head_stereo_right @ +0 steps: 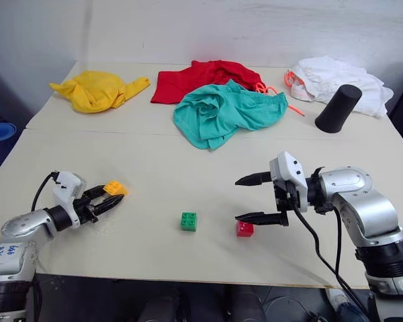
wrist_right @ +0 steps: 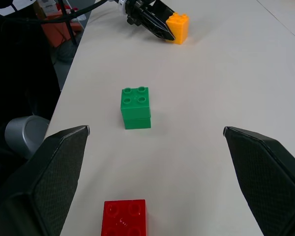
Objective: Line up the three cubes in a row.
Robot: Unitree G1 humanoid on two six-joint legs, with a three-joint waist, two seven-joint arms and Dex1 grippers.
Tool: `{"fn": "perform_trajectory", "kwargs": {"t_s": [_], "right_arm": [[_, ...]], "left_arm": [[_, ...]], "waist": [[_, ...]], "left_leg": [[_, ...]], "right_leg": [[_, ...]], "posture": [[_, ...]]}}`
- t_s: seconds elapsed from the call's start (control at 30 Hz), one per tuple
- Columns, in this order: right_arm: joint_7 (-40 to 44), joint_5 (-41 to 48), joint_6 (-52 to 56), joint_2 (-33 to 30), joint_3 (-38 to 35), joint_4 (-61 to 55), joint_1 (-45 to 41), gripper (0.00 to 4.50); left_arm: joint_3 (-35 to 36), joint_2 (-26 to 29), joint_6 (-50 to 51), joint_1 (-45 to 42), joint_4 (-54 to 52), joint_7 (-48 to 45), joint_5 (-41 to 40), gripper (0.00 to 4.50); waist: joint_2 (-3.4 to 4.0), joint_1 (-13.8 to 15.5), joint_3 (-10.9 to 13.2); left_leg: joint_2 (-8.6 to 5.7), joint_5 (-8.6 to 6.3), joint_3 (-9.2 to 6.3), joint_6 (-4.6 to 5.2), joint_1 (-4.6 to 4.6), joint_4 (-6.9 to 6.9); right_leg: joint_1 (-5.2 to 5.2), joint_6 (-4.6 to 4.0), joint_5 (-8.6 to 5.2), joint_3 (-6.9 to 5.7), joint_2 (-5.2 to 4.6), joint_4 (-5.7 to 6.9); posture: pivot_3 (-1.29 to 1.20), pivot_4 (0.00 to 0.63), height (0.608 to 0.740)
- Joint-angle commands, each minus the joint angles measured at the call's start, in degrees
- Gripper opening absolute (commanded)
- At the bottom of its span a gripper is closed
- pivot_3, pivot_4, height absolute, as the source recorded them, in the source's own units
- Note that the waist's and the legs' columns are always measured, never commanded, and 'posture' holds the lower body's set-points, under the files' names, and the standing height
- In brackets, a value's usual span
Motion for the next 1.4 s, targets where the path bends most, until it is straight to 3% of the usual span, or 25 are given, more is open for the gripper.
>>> {"fn": "perform_trajectory", "kwargs": {"t_s": [0.03,0.1,0.23,0.37,0.47,0.6,0.9,1.2,1.4], "right_arm": [[-0.5,1.62,0.47,0.22,-1.31,-2.22,0.03,4.5],[-0.58,1.76,0.67,0.09,-1.5,-2.54,0.28,4.5],[-0.62,2.09,0.87,-0.54,-1.83,-3.06,0.83,4.5],[1.91,1.05,-1.01,-2.91,-1.7,-3.92,2.94,4.5],[3.73,0.28,-2.74,-4.55,-1.6,-3.75,4.36,4.5],[3.41,0.44,-3.18,-4.82,-1.88,-3.64,4.89,4.5],[1.64,0.96,-2.22,-5.17,-3.38,-6.56,8.13,4.5],[0.71,0.95,-1.89,-5.25,-4.35,-7.5,9.44,4.5],[1.56,-0.3,-3.27,-5.89,-4.2,-6.04,9.69,4.5]], "left_arm": [[0.2,0.36,-1.39,-0.58,0.98,0.35,0.59,1.92],[0.42,0.4,-1.59,-0.6,1.38,0.36,0.35,1.56],[0.66,1.57,-2.48,-0.4,1.49,-1.95,-0.54,1.51],[-1.43,6.45,-4.4,1.02,-2.53,-14.92,-4.23,1.51],[-6.44,11.65,-7.83,1.58,-4.18,-22.78,-1.74,1.51],[-10.96,14.49,-13.88,0.42,-3.3,-29.97,0.04,1.51],[-20.08,10.8,-21.03,-10.82,5.24,-36.7,4.04,1.51],[-21.67,8.45,-21.93,-14.09,8.3,-36.47,5.09,1.51],[-19.92,10.3,-18.81,-12.42,6.85,-36.31,3.99,3.29]], "waist": [[0.0,-0.07,0.0],[0.0,-0.03,0.0],[0.0,-0.04,0.0],[0.0,-0.01,0.0],[0.0,-0.02,0.0],[0.01,-0.03,0.0],[0.01,0.12,0.0],[0.0,0.04,0.0],[0.0,0.05,0.0]], "left_leg": [[0.0,0.0,0.0,0.0,0.0,0.0],[0.01,0.01,0.01,-0.02,0.02,0.0],[0.01,0.01,0.01,-0.02,0.03,0.0],[0.01,0.01,0.0,-0.02,-0.02,-0.01],[0.0,0.0,0.01,-0.03,-0.06,0.0],[-0.02,-0.01,0.01,-0.02,-0.04,-0.01],[-0.04,0.0,0.02,0.01,-0.14,0.03],[-0.02,0.01,0.06,0.04,-0.19,0.15],[-0.02,0.01,0.05,0.05,-0.2,0.16]], "right_leg": [[0.0,0.0,0.0,0.0,0.0,0.01],[0.0,0.0,0.0,0.0,0.01,0.03],[0.0,0.0,0.0,0.0,0.0,0.03],[-0.04,0.0,0.0,-0.01,0.01,0.02],[-0.05,0.0,0.0,-0.02,-0.01,-0.03],[-0.05,-0.01,0.0,-0.01,-0.04,-0.02],[-0.09,-0.01,0.0,-0.06,0.01,0.01],[-0.13,0.02,0.01,-0.03,0.1,0.09],[-0.14,0.02,0.01,-0.03,0.1,0.09]], "posture": [[0.0,0.15,0.74],[0.0,0.15,0.74],[0.0,0.15,0.74],[0.0,0.15,0.74],[0.0,0.15,0.74],[0.0,0.15,0.74],[0.0,0.15,0.74],[0.0,0.15,0.74],[0.0,0.15,0.74]]}}
